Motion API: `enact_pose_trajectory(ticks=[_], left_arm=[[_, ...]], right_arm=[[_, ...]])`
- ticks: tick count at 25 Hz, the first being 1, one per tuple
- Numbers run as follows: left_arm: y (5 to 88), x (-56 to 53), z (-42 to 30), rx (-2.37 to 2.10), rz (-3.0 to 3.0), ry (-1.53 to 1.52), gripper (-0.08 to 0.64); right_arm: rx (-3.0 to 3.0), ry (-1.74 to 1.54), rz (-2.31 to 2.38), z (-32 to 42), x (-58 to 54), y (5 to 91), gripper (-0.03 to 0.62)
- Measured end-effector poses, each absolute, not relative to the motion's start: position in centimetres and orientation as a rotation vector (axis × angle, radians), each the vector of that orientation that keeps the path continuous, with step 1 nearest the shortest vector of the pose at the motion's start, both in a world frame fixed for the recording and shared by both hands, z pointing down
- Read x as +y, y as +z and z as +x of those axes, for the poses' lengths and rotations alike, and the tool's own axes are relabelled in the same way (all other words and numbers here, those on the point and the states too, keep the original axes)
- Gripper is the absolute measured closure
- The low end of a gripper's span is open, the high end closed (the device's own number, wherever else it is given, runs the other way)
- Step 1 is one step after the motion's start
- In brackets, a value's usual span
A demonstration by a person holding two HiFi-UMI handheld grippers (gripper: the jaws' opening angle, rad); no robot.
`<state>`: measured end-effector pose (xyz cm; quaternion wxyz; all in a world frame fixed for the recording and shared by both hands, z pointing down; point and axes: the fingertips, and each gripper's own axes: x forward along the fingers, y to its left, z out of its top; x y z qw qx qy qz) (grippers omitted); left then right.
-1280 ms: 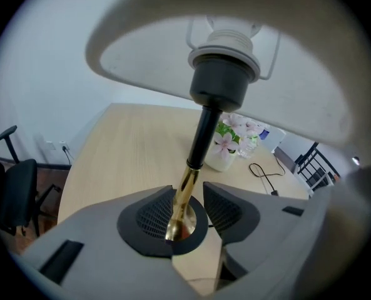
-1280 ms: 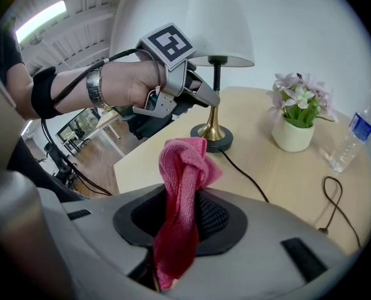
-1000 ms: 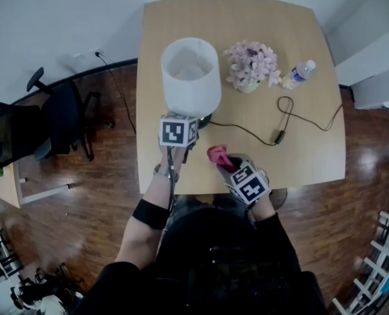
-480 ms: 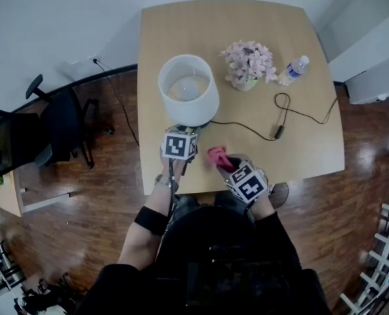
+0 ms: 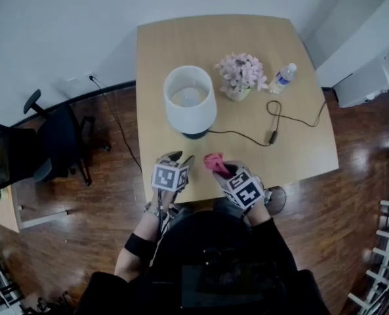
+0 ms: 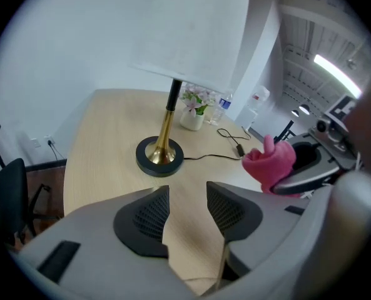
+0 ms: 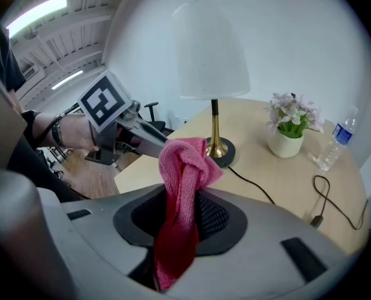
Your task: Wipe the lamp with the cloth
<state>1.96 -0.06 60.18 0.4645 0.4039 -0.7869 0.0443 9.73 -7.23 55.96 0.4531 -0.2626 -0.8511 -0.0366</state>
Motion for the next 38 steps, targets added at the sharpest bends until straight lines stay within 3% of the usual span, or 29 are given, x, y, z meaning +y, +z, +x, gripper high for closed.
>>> enact_pose_trajectory(ticks=[3,6,19,32,38], left_arm=[[58.1,1.7,3.6,-1.939,1.057,0.117,0.388],[56.2,3.2,5.4,-1.929,1.146,0.178,0.558],[55.3,8.5,7.2,-1.866,1.290,0.236,0.560],[50.6,7.8,2.5,-1.939,1.199,0.325,0.560],[50.0,7.4,1.2,-1.966,1.150,0.328,0.560]], right_arm=[[-2.156,-0.071,-0.618,9.5,-6.8,54.4,0.474],[-2.235,-0.068,-0.581,9.1,-5.9,52.5,0.474],[-2.440,-0.059,-0.482,6.3,-0.4,45.3,0.476],[-2.742,-0.101,-0.357,-3.3,-10.6,32.7,0.476],[-2.725,-0.045,-0.420,-4.4,-10.4,34.1,0.476]])
